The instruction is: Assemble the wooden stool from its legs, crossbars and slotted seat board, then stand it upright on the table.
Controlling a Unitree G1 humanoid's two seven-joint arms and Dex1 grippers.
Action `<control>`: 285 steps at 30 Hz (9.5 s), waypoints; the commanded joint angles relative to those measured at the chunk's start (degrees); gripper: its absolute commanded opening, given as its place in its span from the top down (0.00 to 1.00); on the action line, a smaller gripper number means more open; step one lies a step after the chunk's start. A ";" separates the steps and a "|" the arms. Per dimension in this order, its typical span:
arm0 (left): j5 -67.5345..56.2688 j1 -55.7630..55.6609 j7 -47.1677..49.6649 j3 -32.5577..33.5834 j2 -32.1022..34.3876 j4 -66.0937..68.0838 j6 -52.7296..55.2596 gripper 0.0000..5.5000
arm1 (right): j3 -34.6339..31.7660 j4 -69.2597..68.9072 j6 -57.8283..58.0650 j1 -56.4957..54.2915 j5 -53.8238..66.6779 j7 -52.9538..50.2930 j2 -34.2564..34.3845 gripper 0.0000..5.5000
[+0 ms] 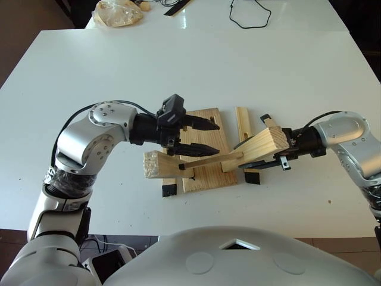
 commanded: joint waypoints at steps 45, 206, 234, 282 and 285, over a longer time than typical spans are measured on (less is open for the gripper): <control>13.60 29.02 -6.34 19.95 19.74 -4.85 -22.18 0.44 | -5.19 -1.08 3.23 7.96 -2.49 -3.63 -4.80 0.63; 22.57 23.97 14.02 -3.76 4.91 -9.06 -16.00 0.02 | -0.73 -1.31 2.05 18.97 -15.47 -7.09 1.17 0.42; 26.08 3.92 2.56 -5.44 2.23 7.69 -19.28 0.02 | -1.42 6.37 3.06 12.93 -18.75 -11.35 3.73 0.42; 44.82 4.55 3.87 -11.24 6.71 32.52 -54.63 0.02 | -2.88 18.35 -0.66 0.74 -26.80 -27.46 12.46 0.42; 41.63 7.32 3.75 -10.30 6.23 26.70 -49.67 0.02 | -2.87 20.49 -1.12 -1.41 -27.44 -28.38 13.89 0.42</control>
